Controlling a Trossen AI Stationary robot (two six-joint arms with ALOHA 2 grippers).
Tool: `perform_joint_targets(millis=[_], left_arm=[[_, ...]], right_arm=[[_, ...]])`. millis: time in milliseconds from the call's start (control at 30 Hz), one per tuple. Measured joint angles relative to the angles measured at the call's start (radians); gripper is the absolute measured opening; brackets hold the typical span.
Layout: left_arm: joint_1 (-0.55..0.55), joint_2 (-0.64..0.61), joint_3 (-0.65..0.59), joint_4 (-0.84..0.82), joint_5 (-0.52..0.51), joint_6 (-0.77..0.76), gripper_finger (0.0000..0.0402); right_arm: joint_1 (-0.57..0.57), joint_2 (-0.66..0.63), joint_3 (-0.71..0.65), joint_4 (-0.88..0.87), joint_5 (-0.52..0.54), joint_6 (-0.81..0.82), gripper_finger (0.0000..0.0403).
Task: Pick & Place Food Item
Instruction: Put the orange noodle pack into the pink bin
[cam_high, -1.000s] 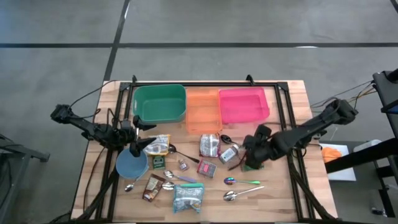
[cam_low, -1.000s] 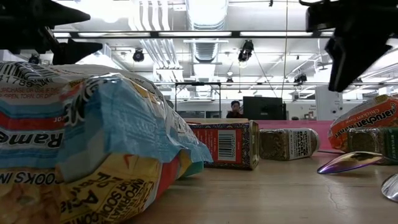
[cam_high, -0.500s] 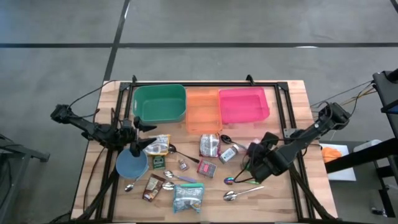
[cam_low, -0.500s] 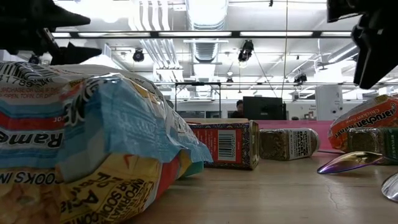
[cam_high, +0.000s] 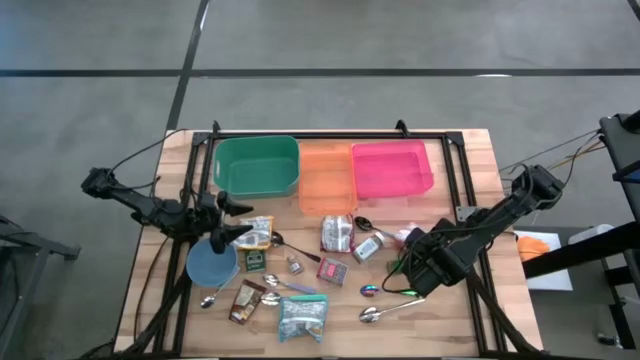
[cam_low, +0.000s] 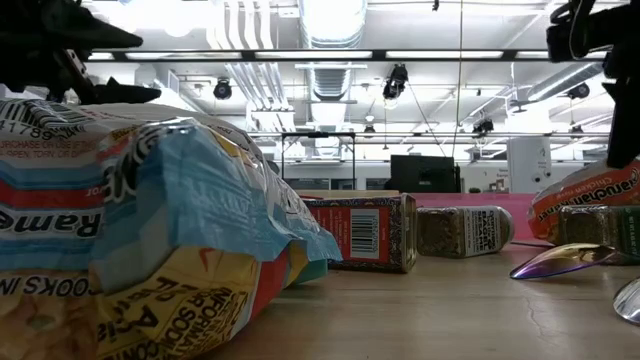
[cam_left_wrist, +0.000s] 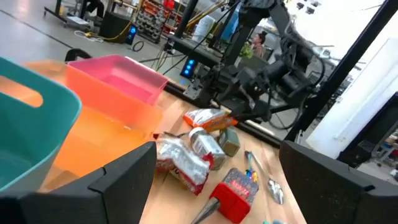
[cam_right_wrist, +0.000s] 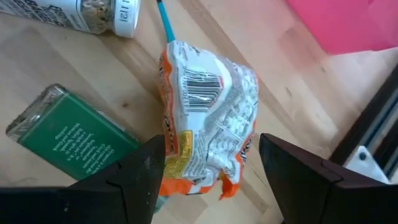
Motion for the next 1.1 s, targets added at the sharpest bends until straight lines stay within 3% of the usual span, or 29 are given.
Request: perform_joint_targets(millis=[800, 933, 1100], left_arm=[[0.0, 0.0, 0.22, -0.14, 0.023, 0.055, 0.034], [0.0, 0.0, 0.255, -0.176, 0.022, 0.055, 0.034], [0.0, 0.0, 0.276, -0.189, 0.022, 0.059, 0.034]], right_arm=[[-0.001, 0.0, -0.143, 0.148, -0.02, 0.093, 0.0252], [-0.001, 0.0, -0.143, 0.149, -0.02, 0.102, 0.0207], [-0.001, 0.0, -0.143, 0.154, -0.021, 0.133, 0.0118]])
